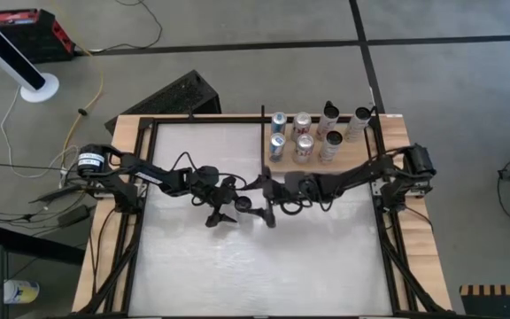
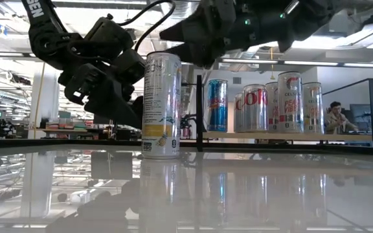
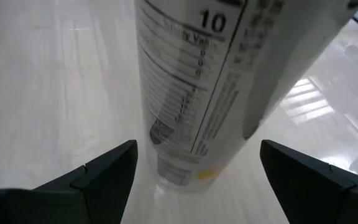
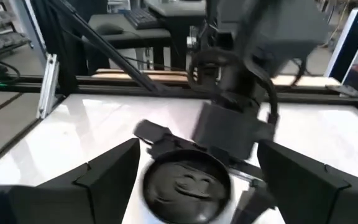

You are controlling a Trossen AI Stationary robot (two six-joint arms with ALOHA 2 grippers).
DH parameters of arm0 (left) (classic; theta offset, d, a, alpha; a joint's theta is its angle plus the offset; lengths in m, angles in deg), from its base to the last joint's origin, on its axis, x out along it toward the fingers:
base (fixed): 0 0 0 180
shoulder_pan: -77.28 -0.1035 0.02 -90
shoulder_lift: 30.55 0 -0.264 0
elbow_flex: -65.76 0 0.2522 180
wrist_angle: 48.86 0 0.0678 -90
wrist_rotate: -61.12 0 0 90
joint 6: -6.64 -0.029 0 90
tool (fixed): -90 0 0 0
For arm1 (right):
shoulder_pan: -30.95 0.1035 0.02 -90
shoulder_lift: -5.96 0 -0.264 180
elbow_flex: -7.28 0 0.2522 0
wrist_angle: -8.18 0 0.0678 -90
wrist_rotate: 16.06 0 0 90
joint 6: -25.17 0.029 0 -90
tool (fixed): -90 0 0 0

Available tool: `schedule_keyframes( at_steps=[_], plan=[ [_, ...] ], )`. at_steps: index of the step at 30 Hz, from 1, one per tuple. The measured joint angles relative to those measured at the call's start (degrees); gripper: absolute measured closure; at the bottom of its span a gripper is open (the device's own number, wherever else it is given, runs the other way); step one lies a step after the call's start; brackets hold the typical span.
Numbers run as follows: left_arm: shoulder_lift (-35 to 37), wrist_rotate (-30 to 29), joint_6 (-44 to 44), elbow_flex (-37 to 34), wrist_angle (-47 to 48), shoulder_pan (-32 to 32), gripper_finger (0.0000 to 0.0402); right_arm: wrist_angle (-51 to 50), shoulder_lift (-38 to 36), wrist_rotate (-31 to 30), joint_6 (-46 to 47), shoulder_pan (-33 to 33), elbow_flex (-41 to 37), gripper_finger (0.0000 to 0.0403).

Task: Place canned beverage on shelf
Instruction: Put the white-yellow soda can on the shelf aligned with the other white-yellow soda can

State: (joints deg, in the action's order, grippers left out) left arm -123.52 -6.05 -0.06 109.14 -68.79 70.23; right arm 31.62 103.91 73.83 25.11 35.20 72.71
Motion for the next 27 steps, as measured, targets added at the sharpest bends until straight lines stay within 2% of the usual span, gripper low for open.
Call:
schedule_keyframes(
  at_steps=[11,27],
  plan=[
    [0.0,0.0,-0.6,0.0,-0.3,-0.1,0.0079,-1.9,0.9,6.0,1.1,-1.4,0.2,0.0053],
    [0.1,0.4,0.3,0.7,0.2,-0.1,0.0079,-1.0,4.5,6.3,0.4,-1.5,1.5,0.0053]
  ],
)
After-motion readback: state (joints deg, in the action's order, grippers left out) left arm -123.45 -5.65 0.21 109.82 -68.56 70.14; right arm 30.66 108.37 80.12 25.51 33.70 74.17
